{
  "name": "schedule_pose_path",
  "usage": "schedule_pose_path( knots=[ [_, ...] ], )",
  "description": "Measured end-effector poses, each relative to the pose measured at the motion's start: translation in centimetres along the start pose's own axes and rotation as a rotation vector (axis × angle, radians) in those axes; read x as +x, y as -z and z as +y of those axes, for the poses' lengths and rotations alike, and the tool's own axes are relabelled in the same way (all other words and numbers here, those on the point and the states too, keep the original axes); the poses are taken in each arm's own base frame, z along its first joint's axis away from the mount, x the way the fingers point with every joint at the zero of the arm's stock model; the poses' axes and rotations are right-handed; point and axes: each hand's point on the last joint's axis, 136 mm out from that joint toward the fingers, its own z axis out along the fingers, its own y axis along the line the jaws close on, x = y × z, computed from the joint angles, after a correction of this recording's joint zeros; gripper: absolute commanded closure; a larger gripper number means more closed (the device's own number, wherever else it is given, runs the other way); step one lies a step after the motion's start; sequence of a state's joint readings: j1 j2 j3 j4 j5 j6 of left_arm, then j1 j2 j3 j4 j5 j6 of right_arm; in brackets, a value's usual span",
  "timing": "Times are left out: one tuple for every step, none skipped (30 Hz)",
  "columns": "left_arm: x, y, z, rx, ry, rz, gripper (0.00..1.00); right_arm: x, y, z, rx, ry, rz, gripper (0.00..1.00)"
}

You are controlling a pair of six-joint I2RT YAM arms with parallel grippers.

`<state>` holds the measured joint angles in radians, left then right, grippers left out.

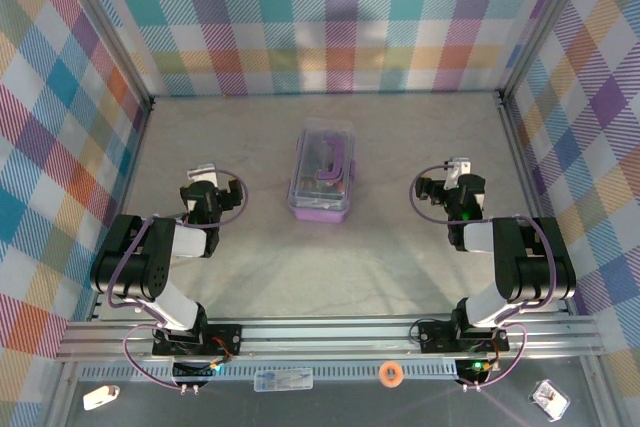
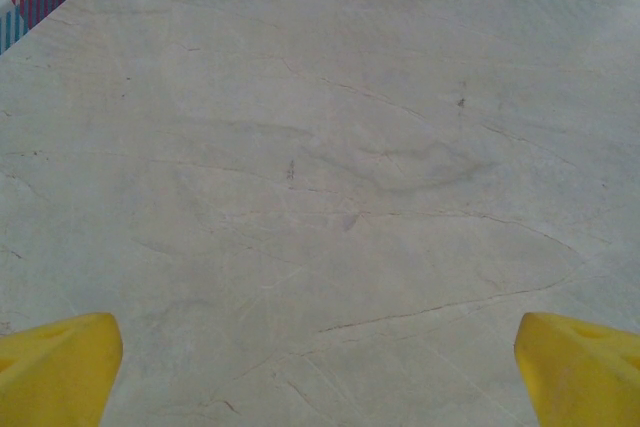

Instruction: Pack the tool kit

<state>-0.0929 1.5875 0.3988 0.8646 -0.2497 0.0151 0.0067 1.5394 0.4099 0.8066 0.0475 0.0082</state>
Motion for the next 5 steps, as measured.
schedule_pose_path(
  knots=[
    [0.0,0.0,-0.05,0.003,0.0,0.0,0.0,-0.01,0.0,0.0,0.0,0.0,0.0,0.01],
    [0.02,0.0,-0.06,0.003,0.0,0.001,0.0,-0.01,0.0,0.0,0.0,0.0,0.0,0.01],
    [0.02,0.0,-0.06,0.004,0.0,0.001,0.0,-0.01,0.0,0.0,0.0,0.0,0.0,0.01],
    [0.02,0.0,-0.06,0.004,0.0,0.001,0.0,-0.01,0.0,0.0,0.0,0.0,0.0,0.01],
    [0.02,0.0,-0.07,0.004,0.0,0.001,0.0,-0.01,0.0,0.0,0.0,0.0,0.0,0.01]
  ],
)
